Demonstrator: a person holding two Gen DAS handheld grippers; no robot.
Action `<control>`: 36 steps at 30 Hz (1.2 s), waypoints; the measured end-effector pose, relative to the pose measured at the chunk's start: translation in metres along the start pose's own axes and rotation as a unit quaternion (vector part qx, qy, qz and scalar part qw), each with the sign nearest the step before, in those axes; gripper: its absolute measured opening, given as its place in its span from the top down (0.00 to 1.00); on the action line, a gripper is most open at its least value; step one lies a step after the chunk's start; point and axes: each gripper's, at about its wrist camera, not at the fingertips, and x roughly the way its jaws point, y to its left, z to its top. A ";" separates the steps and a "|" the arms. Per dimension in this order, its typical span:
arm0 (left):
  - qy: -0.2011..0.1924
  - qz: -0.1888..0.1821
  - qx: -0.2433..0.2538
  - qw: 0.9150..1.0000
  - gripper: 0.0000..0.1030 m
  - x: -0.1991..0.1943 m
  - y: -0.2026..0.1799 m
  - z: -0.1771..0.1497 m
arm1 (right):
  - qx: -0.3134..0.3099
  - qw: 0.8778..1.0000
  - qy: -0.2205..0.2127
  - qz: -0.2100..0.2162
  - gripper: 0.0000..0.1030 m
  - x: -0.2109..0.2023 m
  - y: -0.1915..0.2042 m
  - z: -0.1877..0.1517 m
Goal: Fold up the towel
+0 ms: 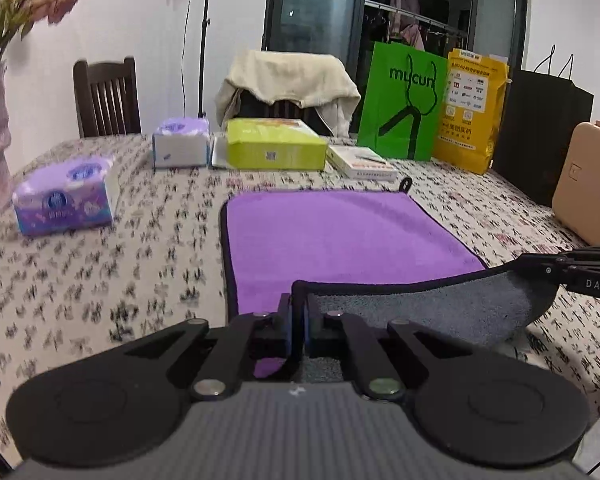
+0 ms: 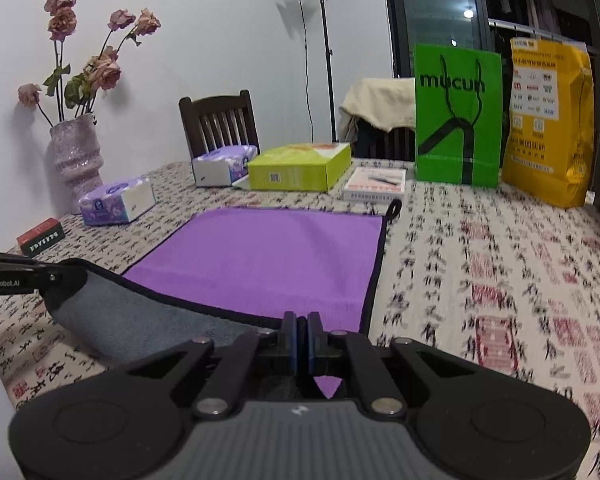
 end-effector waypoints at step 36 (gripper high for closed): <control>0.005 0.001 -0.009 1.000 0.95 0.101 0.036 0.097 | -0.016 1.000 -0.019 0.008 0.96 0.100 -0.042 0.100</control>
